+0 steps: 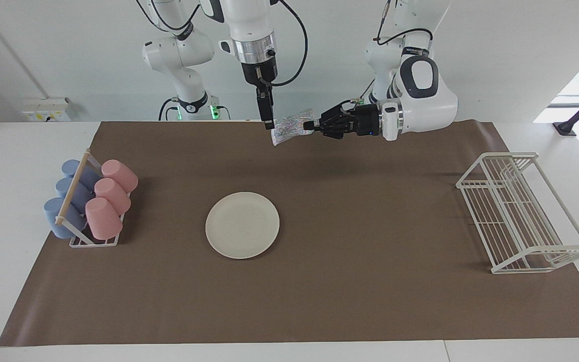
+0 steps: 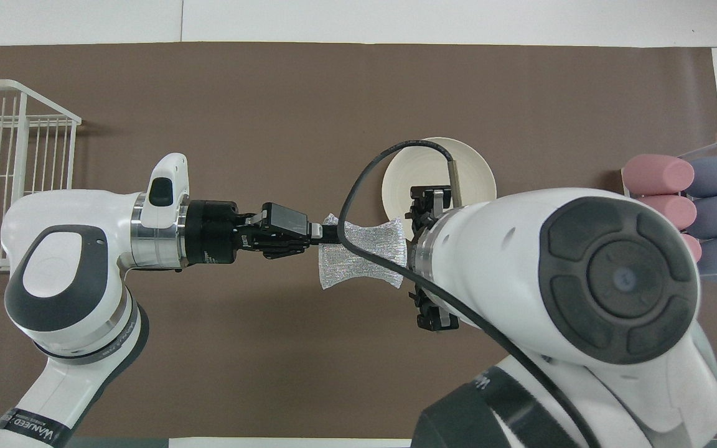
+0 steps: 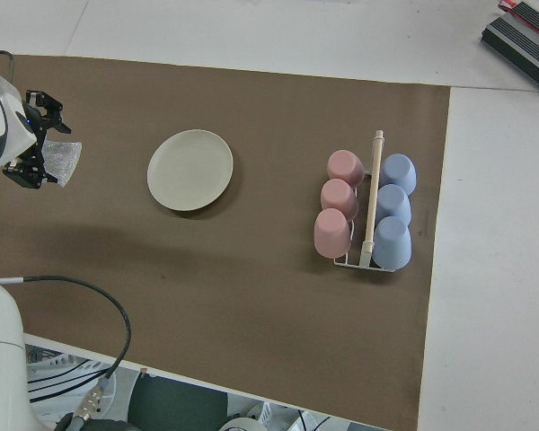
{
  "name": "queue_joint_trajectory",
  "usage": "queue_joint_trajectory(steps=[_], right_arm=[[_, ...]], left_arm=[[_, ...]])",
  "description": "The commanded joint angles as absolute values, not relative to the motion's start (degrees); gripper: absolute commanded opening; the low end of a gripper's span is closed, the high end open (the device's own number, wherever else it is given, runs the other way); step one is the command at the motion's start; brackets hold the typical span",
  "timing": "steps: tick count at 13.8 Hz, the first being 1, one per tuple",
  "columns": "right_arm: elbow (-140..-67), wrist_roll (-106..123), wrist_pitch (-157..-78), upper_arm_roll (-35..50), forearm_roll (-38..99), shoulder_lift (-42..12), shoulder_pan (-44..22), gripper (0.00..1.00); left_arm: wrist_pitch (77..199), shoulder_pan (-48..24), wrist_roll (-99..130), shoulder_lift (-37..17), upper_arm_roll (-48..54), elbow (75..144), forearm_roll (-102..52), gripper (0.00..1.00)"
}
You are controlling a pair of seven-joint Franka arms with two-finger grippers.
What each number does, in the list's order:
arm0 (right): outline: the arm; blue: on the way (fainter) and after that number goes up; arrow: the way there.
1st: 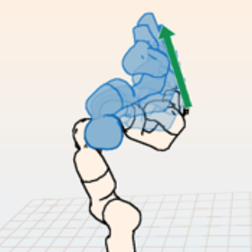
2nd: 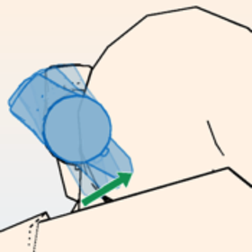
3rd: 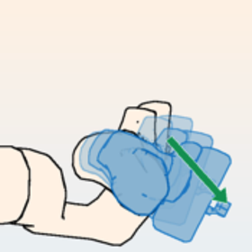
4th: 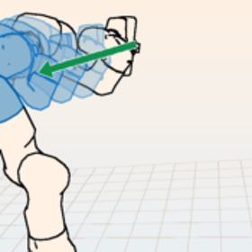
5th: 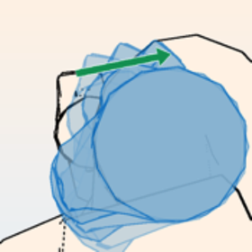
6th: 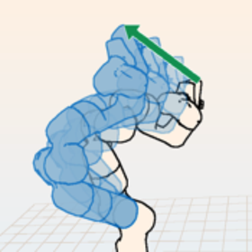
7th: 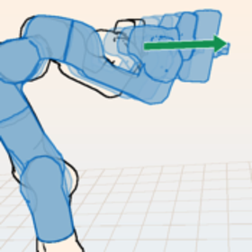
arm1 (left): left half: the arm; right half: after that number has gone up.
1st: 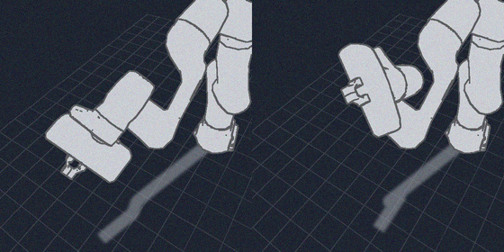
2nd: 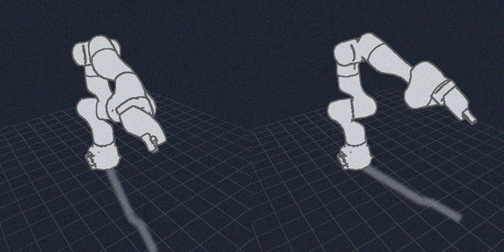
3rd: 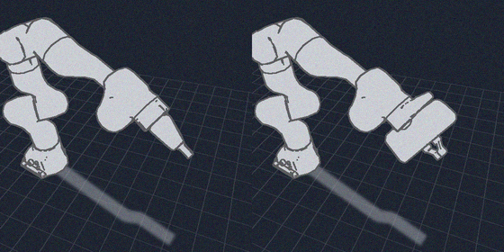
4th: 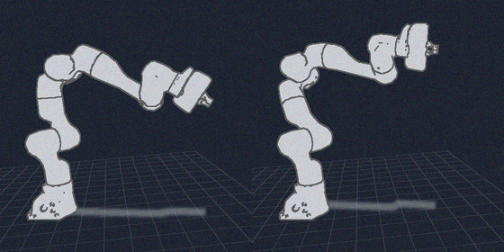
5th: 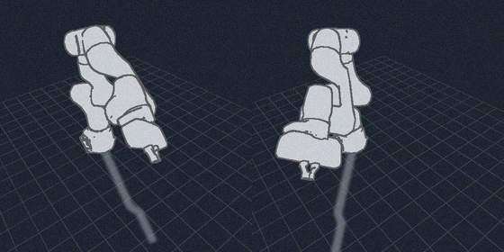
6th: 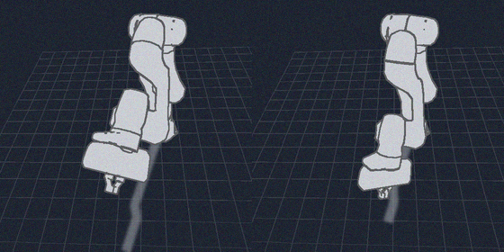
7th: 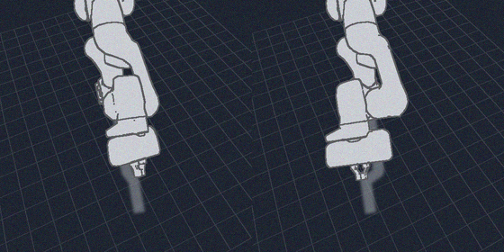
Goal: Wipe plate with sponge
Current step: 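Carry the sponge toward the plate while the right gripper approaches it, then grasp the sponge with the right gripper and open the left gripper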
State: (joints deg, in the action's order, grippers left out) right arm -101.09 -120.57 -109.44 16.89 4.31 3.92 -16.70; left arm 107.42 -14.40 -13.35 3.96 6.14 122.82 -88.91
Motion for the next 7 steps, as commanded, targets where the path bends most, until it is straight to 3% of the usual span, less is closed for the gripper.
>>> queue_joint_trajectory(steps=[1,7], right_arm=[[-105.29,-122.95,-114.43,17.05,5.54,4.93,-18.53,1.0],[-105.38,-122.96,-115.58,17.05,5.89,4.48,-18.81,1.0]], left_arm=[[108.28,-14.94,-14.33,5.8,5.71,124.72,-90.09,0.0],[107.75,-14.85,-14.24,5.89,5.63,124.8,-90.09,0.0]])
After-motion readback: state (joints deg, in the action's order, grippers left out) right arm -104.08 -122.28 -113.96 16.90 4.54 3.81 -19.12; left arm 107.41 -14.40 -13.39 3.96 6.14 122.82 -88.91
